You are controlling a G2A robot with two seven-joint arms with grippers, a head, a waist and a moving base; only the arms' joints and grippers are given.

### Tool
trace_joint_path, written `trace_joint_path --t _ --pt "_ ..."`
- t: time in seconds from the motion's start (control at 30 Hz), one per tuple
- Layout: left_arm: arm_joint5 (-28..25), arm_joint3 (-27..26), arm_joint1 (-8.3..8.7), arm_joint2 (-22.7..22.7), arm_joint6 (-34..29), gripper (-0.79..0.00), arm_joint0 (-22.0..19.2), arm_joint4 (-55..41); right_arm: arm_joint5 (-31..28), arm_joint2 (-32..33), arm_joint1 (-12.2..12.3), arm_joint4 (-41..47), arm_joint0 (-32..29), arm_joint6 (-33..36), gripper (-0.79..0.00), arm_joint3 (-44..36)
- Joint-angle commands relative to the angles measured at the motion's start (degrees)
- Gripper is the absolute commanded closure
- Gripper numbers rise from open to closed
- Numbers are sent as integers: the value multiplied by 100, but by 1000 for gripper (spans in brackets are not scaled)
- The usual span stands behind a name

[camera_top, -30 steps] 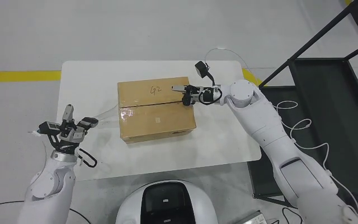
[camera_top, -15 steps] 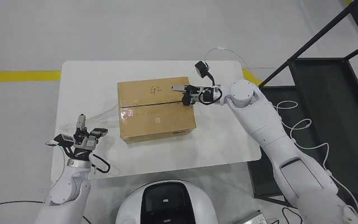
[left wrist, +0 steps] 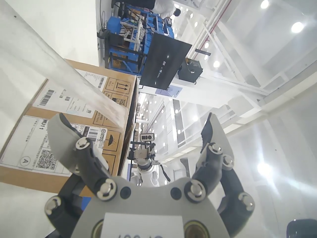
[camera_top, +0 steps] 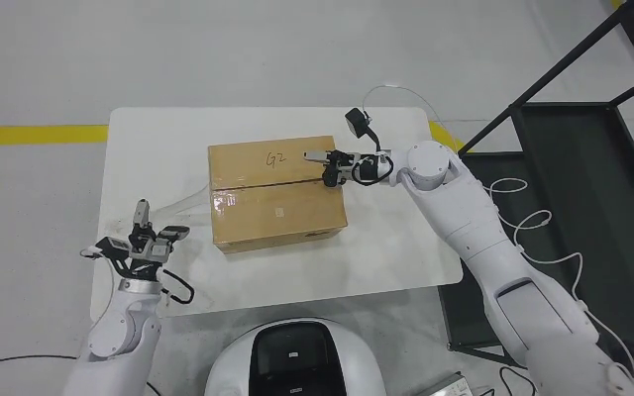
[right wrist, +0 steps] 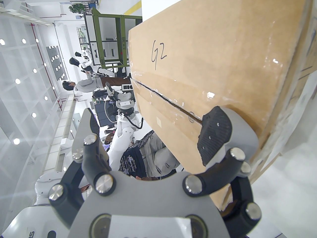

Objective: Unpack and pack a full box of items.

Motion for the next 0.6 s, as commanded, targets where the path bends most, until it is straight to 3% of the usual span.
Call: trace_joint_path --t 0.0,0.27,0.57 --pt "133 126 -32 132 164 -785 -75 61 0 0 0 0 0 0 -785 0" --pt "201 825 -194 607 587 -785 -514 -20 0 0 0 0 0 0 -785 0" --pt "62 1038 -283 540 708 -785 -695 -376 0 0 0 0 0 0 -785 0"
